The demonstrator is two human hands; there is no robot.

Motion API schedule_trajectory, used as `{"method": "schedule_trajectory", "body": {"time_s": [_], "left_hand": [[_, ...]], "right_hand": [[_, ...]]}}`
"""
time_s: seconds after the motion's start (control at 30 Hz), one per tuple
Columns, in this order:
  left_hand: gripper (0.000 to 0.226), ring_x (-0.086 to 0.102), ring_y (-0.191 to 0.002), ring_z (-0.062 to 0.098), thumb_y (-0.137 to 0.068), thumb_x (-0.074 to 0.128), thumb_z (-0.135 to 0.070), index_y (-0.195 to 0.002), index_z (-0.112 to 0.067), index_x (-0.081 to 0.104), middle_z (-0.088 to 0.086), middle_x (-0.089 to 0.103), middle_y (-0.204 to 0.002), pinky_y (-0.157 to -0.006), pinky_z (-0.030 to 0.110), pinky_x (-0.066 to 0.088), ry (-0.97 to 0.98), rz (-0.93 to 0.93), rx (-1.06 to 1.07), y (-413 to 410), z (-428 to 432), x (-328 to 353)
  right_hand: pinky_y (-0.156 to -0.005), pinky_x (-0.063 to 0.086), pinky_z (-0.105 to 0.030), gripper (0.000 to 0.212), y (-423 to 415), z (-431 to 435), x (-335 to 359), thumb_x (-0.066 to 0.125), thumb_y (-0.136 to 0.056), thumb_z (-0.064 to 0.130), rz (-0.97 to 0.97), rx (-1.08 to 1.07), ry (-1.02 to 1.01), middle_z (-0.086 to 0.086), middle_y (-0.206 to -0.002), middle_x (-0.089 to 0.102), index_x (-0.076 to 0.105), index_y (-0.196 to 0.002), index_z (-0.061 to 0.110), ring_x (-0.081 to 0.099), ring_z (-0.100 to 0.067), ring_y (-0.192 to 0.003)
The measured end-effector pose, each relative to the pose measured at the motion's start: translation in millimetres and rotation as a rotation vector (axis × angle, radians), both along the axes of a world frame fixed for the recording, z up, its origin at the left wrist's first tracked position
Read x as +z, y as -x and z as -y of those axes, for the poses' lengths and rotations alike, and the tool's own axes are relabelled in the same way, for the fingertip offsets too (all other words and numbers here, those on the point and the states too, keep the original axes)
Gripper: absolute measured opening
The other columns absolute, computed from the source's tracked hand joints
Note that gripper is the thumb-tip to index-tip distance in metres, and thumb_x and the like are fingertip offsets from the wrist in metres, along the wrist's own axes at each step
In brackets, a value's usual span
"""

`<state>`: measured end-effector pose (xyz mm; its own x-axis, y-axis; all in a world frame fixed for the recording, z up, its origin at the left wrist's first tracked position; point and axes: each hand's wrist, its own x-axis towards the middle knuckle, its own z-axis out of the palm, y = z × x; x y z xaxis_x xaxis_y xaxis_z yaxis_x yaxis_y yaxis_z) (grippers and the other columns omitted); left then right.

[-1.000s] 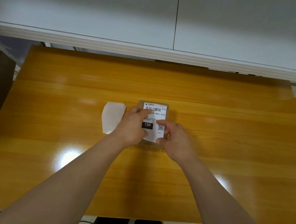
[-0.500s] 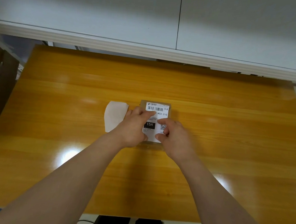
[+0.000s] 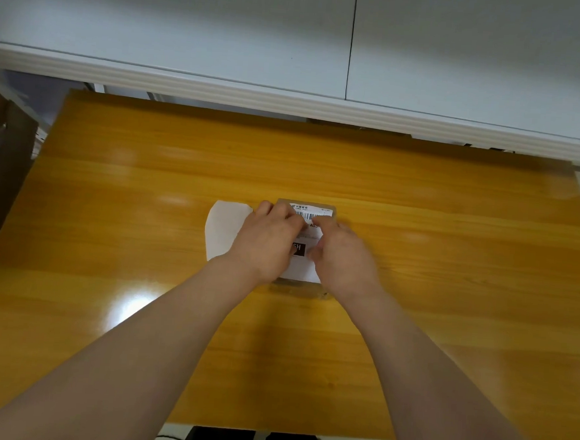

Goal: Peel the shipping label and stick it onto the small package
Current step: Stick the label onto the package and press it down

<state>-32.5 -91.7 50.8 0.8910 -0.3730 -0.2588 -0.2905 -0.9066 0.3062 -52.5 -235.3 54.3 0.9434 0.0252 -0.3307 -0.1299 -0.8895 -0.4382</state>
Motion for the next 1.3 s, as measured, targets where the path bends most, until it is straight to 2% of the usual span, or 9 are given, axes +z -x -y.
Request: {"method": "schedule_trajectory", "body": {"time_s": [0.3,0.57,0.77,0.87,0.97,1.07,1.13,1.2,1.3], "left_hand": [[0.043,0.036,-0.134,0.032,-0.091,0.06,-0.012,-0.133,-0.019,0.055,0.005,0.038,-0.153,-0.104,0.042,0.036,-0.064,-0.023,0.01,-10.4,6.3,6.8],[0.045,0.035,-0.134,0.031,-0.092,0.06,-0.015,-0.136,-0.023,0.053,0.003,0.037,-0.153,-0.105,0.042,0.034,-0.03,-0.062,0.044,-11.7,5.7,5.9],[0.059,0.035,-0.137,0.032,-0.091,0.065,-0.021,-0.145,-0.024,0.043,0.006,0.044,-0.149,-0.108,0.044,0.034,0.299,-0.129,0.413,-12.4,1.6,1.4],[0.08,0.028,-0.145,0.031,-0.085,0.074,-0.018,-0.153,-0.025,0.032,0.005,0.035,-0.157,-0.114,0.049,0.032,0.437,-0.23,0.601,-13.6,-1.2,-3.6],[0.1,0.026,-0.149,0.026,-0.076,0.082,-0.012,-0.157,-0.025,0.024,0.001,0.03,-0.162,-0.117,0.052,0.033,0.719,-0.407,0.753,-11.3,-3.4,-10.0],[0.101,0.048,-0.135,0.022,-0.077,0.077,0.002,-0.158,-0.026,0.023,-0.001,0.038,-0.157,-0.105,0.042,0.049,0.934,-0.54,0.839,-6.0,-4.7,-11.7],[0.094,0.062,-0.106,0.008,-0.083,0.067,0.014,-0.157,-0.024,0.024,-0.007,0.052,-0.14,-0.078,0.025,0.058,1.032,-0.597,0.858,-3.3,-3.0,-12.2],[0.088,0.058,-0.088,-0.004,-0.084,0.062,0.018,-0.155,-0.021,0.029,-0.015,0.056,-0.119,-0.057,0.013,0.054,1.077,-0.618,0.874,-2.5,-1.1,-13.4],[0.084,0.056,-0.089,-0.004,-0.081,0.061,0.019,-0.151,-0.02,0.036,-0.005,0.055,-0.131,-0.054,0.013,0.052,1.089,-0.609,0.912,-5.2,0.9,-15.0]], "right_hand": [[-0.065,0.049,-0.037,0.053,-17.3,-2.6,4.1,0.058,-0.094,0.014,-0.077,0.004,0.027,-0.014,-0.11,0.069,0.038,-0.143,0.018,0.065,-0.034,-0.098],[-0.071,0.05,-0.037,0.051,-24.1,6.8,3.7,0.058,-0.097,0.021,-0.081,-0.084,0.036,-0.013,-0.119,0.068,0.039,-0.145,0.016,0.064,-0.035,-0.106],[-0.087,0.047,-0.036,0.046,-29.3,12.3,-0.3,0.063,-0.094,0.025,0.058,-0.16,-0.042,-0.013,-0.127,0.055,0.052,-0.138,0.019,0.056,-0.032,-0.116],[-0.105,0.036,-0.035,0.059,-35.1,10.9,-0.9,0.071,-0.088,0.033,0.063,-0.067,-0.059,-0.008,-0.139,0.045,0.05,-0.142,0.026,0.041,-0.027,-0.132],[-0.113,0.026,-0.042,0.072,-41.0,9.5,-1.8,0.075,-0.083,0.039,-0.009,0.01,-0.026,-0.001,-0.152,0.036,0.042,-0.147,0.036,0.029,-0.025,-0.141],[-0.117,0.022,-0.048,0.076,-43.6,7.6,-7.8,0.076,-0.082,0.038,-0.088,0.043,-0.057,0.002,-0.159,0.03,0.038,-0.149,0.04,0.023,-0.025,-0.146],[-0.118,0.024,-0.05,0.074,-44.0,5.4,-12.0,0.076,-0.083,0.033,-0.11,0.026,-0.134,0.003,-0.158,0.032,0.04,-0.148,0.039,0.024,-0.024,-0.145],[-0.116,0.028,-0.051,0.072,-43.7,3.5,-14.9,0.076,-0.082,0.027,-0.109,-0.018,-0.216,0.002,-0.153,0.037,0.044,-0.145,0.038,0.028,-0.024,-0.141],[-0.112,0.034,-0.048,0.068,-42.6,0.2,-18.9,0.077,-0.079,0.025,-0.097,-0.093,-0.27,0.001,-0.143,0.042,0.05,-0.139,0.039,0.032,-0.023,-0.133]]}}
